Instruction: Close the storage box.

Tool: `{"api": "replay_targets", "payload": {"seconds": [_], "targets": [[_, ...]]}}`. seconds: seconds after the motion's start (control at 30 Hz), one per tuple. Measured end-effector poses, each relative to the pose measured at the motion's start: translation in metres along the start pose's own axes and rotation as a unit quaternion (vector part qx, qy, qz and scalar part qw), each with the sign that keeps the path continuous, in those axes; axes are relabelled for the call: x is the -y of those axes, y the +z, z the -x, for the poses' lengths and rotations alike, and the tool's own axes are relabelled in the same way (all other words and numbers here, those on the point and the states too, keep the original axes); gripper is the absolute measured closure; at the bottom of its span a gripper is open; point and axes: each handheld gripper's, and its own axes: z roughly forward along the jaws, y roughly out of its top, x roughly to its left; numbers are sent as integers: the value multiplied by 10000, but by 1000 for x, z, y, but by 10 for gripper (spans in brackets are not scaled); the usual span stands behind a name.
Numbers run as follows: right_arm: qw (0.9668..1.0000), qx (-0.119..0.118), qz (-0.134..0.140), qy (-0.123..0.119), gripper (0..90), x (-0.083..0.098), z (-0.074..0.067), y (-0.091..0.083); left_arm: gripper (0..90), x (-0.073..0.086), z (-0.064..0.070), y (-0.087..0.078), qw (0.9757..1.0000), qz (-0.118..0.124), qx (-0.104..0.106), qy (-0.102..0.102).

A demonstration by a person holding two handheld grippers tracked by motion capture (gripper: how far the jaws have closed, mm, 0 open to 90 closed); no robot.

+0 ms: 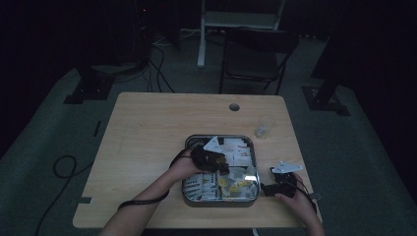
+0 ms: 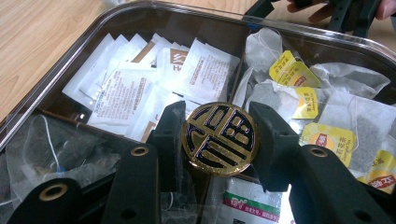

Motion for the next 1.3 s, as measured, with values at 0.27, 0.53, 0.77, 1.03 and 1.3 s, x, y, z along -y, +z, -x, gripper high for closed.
{"api": "replay_targets", "payload": {"seconds": [0.27, 0.53, 0.77, 1.03, 1.3], "targets": [[10000, -4, 4, 2, 124, 0, 0, 0, 595, 3, 0, 0, 10000, -26, 8, -36], [10000, 10, -6, -13, 124, 0, 0, 0, 594, 3, 1, 2, 9999, 25, -24, -152], [10000, 4, -2, -5, 124, 0, 0, 0, 591, 4, 3, 1, 9996, 56, -55, -255], [10000, 13, -7, -17, 124, 0, 0, 0, 389, 5, 1, -10, 9975, 380, -131, -575], [10000, 20, -10, -25, 124, 0, -1, 0, 92, 8, -4, -17, 9946, 430, -456, -830]]}}
